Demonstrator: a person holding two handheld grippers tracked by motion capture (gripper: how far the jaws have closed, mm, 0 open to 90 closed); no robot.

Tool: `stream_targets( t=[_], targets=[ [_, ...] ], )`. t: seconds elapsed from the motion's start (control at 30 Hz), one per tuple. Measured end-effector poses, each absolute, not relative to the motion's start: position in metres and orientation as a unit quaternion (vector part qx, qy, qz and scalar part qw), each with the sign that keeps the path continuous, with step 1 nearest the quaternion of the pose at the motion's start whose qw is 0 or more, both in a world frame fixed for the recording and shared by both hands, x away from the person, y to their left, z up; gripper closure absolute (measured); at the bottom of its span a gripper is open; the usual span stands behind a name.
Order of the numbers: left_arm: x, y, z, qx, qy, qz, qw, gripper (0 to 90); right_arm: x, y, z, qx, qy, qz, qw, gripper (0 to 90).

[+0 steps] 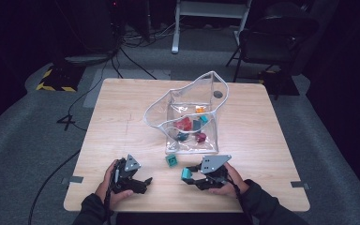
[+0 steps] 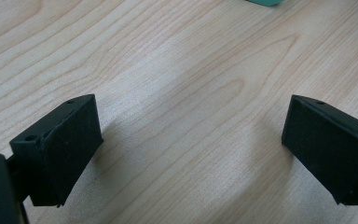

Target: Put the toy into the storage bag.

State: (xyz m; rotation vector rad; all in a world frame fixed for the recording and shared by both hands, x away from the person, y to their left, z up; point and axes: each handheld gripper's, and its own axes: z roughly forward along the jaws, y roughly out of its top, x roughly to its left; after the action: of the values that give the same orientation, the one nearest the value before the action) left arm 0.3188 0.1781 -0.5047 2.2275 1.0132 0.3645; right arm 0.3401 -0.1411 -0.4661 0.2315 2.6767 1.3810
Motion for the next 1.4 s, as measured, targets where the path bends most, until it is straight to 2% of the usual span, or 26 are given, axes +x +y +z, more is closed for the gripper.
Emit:
stream_targets(
  t=[0.67, 1.4],
  targets=[
    [0.319, 0.178, -0.505, 0.851, 0.387, 0.139, 0.328, 4.9, 0.349, -0.175, -0.430, 0.119, 0.863, 0.478, 0.115, 59.4],
    [0.319, 0.178, -0.505, 0.851, 0.387, 0.138, 0.327, 4.8, 0.366, -0.198, -0.351, 0.153, 0.821, 0.517, 0.189, 59.5]
  ],
)
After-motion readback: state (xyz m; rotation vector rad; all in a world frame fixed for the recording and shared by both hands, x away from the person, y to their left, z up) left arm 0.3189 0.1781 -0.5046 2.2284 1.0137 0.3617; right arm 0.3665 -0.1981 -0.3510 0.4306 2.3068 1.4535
